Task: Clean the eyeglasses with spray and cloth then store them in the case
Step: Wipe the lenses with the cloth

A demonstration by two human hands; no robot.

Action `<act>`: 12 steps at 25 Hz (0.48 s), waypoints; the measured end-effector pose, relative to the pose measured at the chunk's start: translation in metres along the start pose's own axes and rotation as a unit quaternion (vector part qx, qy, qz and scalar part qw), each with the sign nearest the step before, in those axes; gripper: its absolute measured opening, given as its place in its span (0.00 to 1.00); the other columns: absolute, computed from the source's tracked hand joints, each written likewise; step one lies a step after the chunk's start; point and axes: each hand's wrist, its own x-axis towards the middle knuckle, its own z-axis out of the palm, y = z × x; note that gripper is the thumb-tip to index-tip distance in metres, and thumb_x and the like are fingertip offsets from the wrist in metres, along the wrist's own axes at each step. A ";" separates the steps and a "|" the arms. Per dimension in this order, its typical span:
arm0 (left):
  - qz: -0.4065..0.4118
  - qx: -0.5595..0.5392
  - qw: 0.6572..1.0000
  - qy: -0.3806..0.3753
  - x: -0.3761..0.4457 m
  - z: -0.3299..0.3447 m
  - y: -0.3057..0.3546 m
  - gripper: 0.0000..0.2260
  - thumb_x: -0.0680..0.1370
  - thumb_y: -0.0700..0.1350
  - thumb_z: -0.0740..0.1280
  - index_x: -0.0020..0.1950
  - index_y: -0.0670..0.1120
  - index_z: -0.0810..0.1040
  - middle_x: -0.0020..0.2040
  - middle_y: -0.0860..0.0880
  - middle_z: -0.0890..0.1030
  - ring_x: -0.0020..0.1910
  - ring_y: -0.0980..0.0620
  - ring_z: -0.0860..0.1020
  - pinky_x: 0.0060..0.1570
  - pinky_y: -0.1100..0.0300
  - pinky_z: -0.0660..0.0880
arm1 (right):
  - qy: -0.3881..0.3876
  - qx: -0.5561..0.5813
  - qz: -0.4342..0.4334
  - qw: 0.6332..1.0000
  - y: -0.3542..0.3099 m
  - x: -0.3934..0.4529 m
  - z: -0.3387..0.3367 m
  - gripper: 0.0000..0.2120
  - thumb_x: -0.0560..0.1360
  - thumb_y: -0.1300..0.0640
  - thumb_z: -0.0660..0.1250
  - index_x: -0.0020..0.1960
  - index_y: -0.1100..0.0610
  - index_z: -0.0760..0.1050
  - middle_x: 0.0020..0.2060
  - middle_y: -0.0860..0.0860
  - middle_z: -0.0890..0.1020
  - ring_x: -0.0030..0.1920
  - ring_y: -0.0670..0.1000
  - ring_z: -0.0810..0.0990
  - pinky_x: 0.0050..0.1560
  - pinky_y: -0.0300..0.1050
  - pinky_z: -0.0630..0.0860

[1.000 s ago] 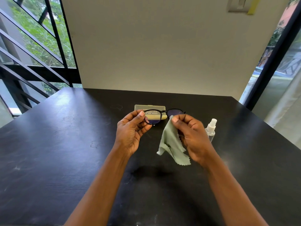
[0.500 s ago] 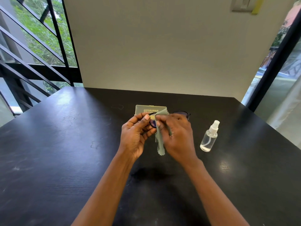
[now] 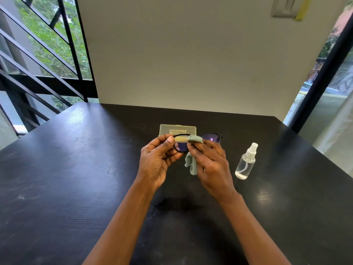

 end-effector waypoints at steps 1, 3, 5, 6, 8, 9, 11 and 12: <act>0.000 -0.002 1.000 0.001 0.000 0.000 0.000 0.07 0.69 0.43 0.68 0.45 0.44 0.81 0.37 0.45 0.84 0.34 0.52 0.82 0.33 0.61 0.80 | 0.003 0.001 0.008 1.000 0.000 0.002 0.000 0.22 0.59 0.72 0.77 0.52 0.67 0.80 0.50 0.62 0.83 0.53 0.64 0.80 0.54 0.62 0.74; 0.000 -0.002 1.000 0.002 0.001 0.000 -0.001 0.08 0.69 0.42 0.68 0.46 0.44 0.81 0.37 0.45 0.84 0.33 0.52 0.81 0.33 0.61 0.80 | 0.014 -0.003 0.014 1.000 -0.002 0.006 0.001 0.22 0.59 0.74 0.76 0.52 0.67 0.80 0.49 0.62 0.83 0.52 0.64 0.80 0.54 0.62 0.74; 0.002 0.000 1.000 0.003 0.001 -0.001 -0.003 0.08 0.69 0.42 0.68 0.46 0.43 0.80 0.38 0.46 0.84 0.34 0.52 0.82 0.33 0.61 0.80 | 0.025 -0.001 0.017 1.000 -0.008 0.008 0.005 0.20 0.60 0.74 0.75 0.51 0.68 0.80 0.49 0.62 0.83 0.51 0.64 0.81 0.53 0.61 0.74; 0.004 0.001 1.000 0.001 0.001 -0.002 -0.003 0.08 0.69 0.42 0.67 0.46 0.43 0.80 0.38 0.46 0.84 0.34 0.52 0.82 0.34 0.60 0.81 | 0.031 0.002 0.017 0.999 -0.010 0.008 0.007 0.17 0.63 0.72 0.73 0.52 0.67 0.80 0.49 0.62 0.83 0.52 0.63 0.80 0.53 0.60 0.75; 0.007 0.004 1.000 -0.008 0.001 -0.003 -0.004 0.09 0.69 0.42 0.67 0.48 0.42 0.80 0.39 0.45 0.84 0.35 0.52 0.82 0.36 0.59 0.81 | 0.042 0.029 0.030 0.998 -0.015 0.009 0.011 0.12 0.70 0.66 0.65 0.53 0.65 0.80 0.49 0.60 0.84 0.54 0.56 0.76 0.53 0.54 0.77; 0.008 0.006 1.000 -0.011 0.002 -0.003 -0.004 0.09 0.69 0.42 0.67 0.48 0.42 0.79 0.39 0.45 0.84 0.35 0.52 0.82 0.37 0.59 0.81 | 0.038 0.047 0.039 0.997 -0.018 0.009 0.014 0.13 0.72 0.64 0.62 0.53 0.64 0.80 0.48 0.58 0.84 0.54 0.53 0.74 0.53 0.52 0.77; 0.012 0.009 1.000 -0.014 0.002 -0.004 -0.004 0.09 0.69 0.42 0.67 0.48 0.42 0.79 0.40 0.45 0.84 0.36 0.51 0.82 0.37 0.58 0.82 | 0.026 0.064 0.038 0.997 -0.019 0.009 0.016 0.13 0.74 0.61 0.61 0.55 0.63 0.79 0.48 0.56 0.83 0.52 0.50 0.73 0.52 0.49 0.77; 0.015 0.009 1.000 -0.015 0.003 -0.005 -0.004 0.09 0.69 0.42 0.67 0.48 0.42 0.79 0.40 0.45 0.84 0.36 0.51 0.82 0.37 0.58 0.81 | 0.028 0.064 0.037 0.997 -0.019 0.007 0.019 0.13 0.74 0.60 0.60 0.55 0.62 0.78 0.47 0.55 0.83 0.51 0.49 0.73 0.52 0.48 0.76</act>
